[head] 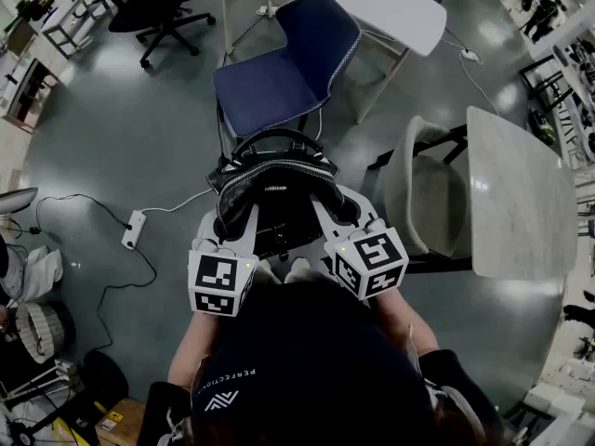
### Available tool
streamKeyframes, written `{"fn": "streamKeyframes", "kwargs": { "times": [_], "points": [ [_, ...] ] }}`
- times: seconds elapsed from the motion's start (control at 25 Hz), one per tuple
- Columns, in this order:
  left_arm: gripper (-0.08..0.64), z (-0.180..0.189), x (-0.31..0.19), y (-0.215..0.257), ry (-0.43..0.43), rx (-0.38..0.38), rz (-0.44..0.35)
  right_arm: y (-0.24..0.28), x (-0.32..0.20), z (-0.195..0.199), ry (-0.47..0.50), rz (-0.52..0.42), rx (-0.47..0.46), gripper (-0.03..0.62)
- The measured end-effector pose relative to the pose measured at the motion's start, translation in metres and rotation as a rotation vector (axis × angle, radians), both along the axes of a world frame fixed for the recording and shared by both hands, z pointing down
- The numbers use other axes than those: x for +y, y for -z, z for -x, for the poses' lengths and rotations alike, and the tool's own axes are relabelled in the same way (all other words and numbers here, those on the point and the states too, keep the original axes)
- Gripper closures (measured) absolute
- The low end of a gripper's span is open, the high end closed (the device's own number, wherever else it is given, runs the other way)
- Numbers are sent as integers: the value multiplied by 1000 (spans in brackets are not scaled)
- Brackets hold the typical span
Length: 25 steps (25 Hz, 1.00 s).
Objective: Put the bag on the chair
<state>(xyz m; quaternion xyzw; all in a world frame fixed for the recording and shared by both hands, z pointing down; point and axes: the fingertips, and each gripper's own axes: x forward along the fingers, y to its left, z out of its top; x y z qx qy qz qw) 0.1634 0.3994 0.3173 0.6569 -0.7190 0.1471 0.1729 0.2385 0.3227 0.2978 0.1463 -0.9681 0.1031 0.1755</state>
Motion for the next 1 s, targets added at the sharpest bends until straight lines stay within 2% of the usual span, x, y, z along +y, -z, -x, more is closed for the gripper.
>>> {"fn": "streamKeyframes", "kwargs": {
  "times": [0.24,0.68,1.0],
  "points": [
    [511,13,10,-5,-18,20,0,-4,10,11,-27,40,-7,538],
    [510,38,34,-20,-66,27,-1,-18,37,35,-71,43,13,537],
    [509,50,28,-29,-54,55,16,-26,29,47,-59,62,40,537]
  ]
}}
